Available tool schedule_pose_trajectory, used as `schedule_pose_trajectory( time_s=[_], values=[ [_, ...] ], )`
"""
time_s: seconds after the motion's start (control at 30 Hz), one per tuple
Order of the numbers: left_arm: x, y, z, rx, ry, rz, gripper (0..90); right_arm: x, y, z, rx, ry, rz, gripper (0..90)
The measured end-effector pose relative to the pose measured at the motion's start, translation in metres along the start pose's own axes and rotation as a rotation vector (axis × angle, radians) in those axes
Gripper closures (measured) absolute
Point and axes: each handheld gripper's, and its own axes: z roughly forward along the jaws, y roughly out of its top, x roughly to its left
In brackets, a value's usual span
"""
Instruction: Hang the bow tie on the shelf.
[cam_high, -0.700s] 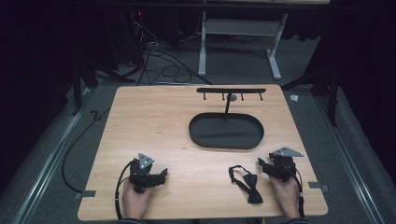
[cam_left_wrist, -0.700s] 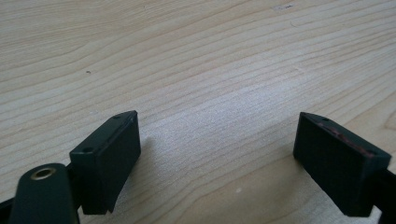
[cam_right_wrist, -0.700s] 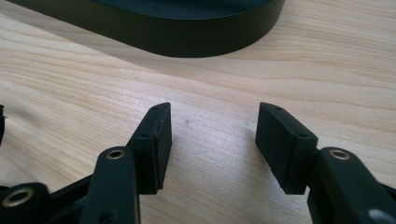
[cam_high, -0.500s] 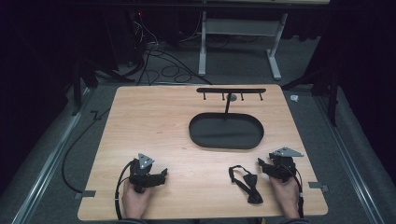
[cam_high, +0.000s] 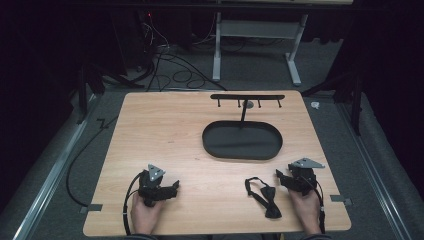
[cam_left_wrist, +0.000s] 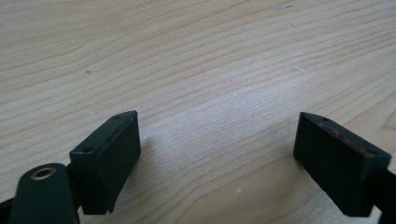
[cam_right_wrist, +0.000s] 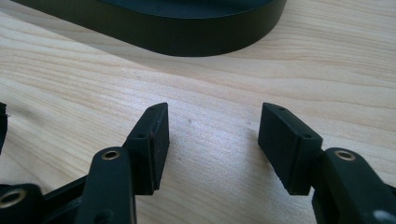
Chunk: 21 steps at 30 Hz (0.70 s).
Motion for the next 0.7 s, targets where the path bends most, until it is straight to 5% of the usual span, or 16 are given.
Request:
schedule_pose_trajectory(
  time_s=[0.7],
  values=[
    [0.0001, 0.0001, 0.0, 0.0, -0.001, 0.0, 15.3, -0.0008, 0.0, -0.0006, -0.001, -0.013, 0.018, 50.4]
  ],
)
